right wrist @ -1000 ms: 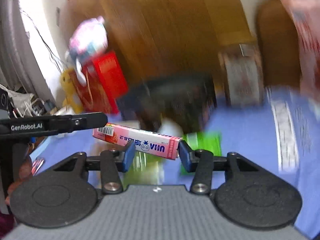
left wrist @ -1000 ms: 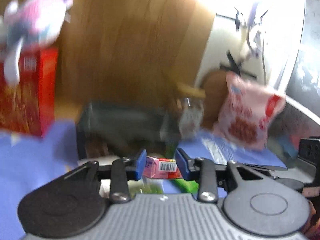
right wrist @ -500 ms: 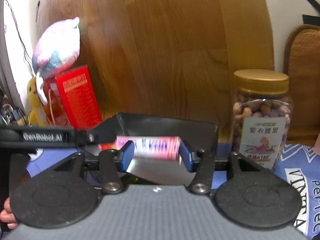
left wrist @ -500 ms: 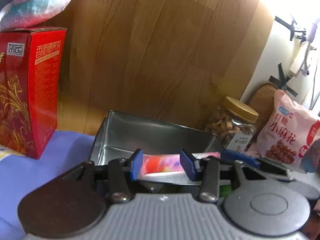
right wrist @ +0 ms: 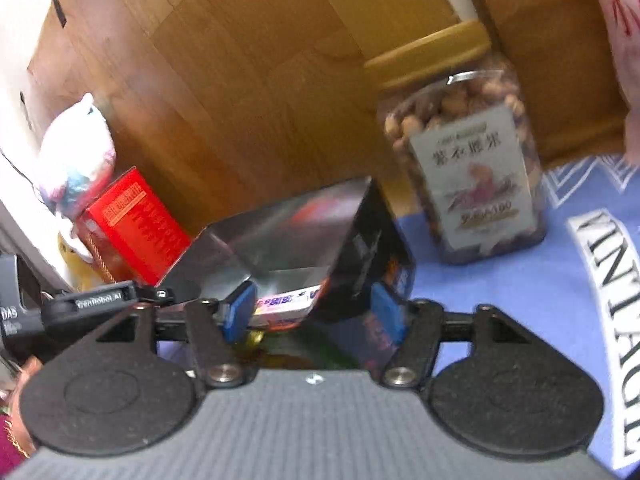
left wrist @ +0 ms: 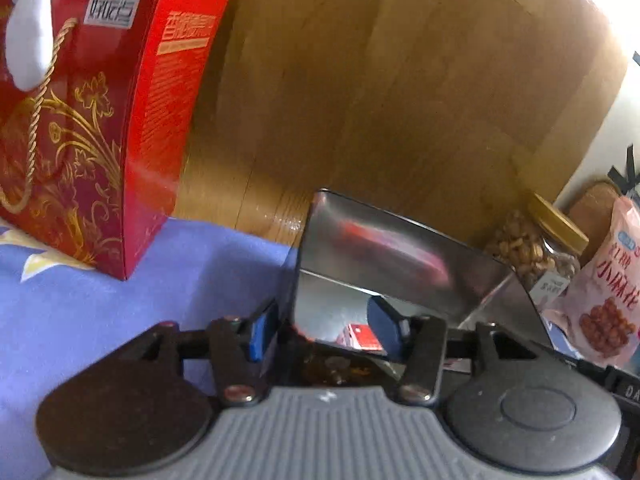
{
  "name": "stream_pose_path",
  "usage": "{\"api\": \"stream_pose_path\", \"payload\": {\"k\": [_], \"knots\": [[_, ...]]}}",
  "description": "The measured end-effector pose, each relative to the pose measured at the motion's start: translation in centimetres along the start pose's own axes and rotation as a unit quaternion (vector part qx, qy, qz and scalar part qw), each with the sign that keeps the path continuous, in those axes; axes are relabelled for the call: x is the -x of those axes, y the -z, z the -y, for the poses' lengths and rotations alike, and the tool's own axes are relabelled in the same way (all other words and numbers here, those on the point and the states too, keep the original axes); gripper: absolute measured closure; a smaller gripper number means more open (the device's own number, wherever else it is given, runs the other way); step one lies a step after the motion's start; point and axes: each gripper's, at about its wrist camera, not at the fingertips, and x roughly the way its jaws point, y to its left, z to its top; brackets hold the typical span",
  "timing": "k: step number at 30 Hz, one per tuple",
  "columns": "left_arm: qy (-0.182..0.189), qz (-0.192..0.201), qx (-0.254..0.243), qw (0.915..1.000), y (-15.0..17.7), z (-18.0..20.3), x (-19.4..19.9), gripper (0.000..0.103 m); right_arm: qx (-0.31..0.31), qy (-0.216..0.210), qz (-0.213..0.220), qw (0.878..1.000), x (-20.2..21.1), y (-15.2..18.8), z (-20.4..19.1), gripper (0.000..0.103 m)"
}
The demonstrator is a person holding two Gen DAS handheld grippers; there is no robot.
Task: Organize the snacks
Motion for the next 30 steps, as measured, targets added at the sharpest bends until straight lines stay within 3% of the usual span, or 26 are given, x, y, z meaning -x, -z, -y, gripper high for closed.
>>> {"api": "stream_pose_path", "payload": {"k": [3, 6, 7, 11, 15, 16, 19, 20, 23, 26, 30], "knots": [[0.000, 0.003, -0.015, 0.9999, 0.6, 1.0, 0.9, 0.052, 0.035, 0.019, 0.008, 0.999, 1.0, 1.1, -1.3, 0.033], [0.013, 0.009, -0.019, 0.9997, 1.6, 1.2, 1.9, 0.038, 0.037, 0.012, 0.017, 0.999, 2.2, 1.5, -1.4, 0.034], [0.016, 0.022, -0.009, 0.9996, 1.8, 0.8, 2.9, 0.031, 0.035, 0.017, 0.033, 0.999, 3.4, 1.8, -1.4, 0.034], [0.013, 0.074, 0.006, 0.9971, 2.6, -1.1, 7.6, 0.031, 0.050, 0.002, 0.093, 0.994, 9.3, 3.9, -1.9, 0.034], [0.039, 0.029, 0.025, 0.9985, 4.1, -1.6, 7.1, 0.031, 0.092, -0.074, 0.019, 0.993, 8.5, 6.3, -4.1, 0.034], [0.042, 0.014, 0.023, 0.9988, 4.5, -1.3, 6.4, 0.031, 0.110, -0.081, -0.004, 0.991, 7.3, 6.6, -5.2, 0.034], [0.050, -0.030, 0.007, 0.9983, 6.3, -0.1, 4.3, 0.057, 0.153, -0.079, -0.062, 0.983, 3.7, 8.6, -7.5, 0.034], [0.056, -0.023, 0.002, 0.9981, 7.1, 0.2, 4.7, 0.059, 0.160, -0.083, -0.086, 0.980, 2.6, 9.2, -8.1, 0.035], [0.063, -0.005, -0.020, 0.9978, 8.3, 1.9, 7.3, 0.064, 0.215, -0.066, -0.065, 0.972, 3.9, 10.7, -10.5, 0.035], [0.054, 0.025, -0.053, 0.9968, 10.3, 3.0, 10.5, 0.064, 0.254, -0.086, -0.050, 0.962, 6.5, 12.1, -12.3, 0.035], [0.066, 0.009, -0.037, 0.9971, 13.4, 1.7, 13.0, 0.064, 0.291, -0.100, -0.058, 0.950, 8.9, 15.2, -13.5, 0.035]]}}
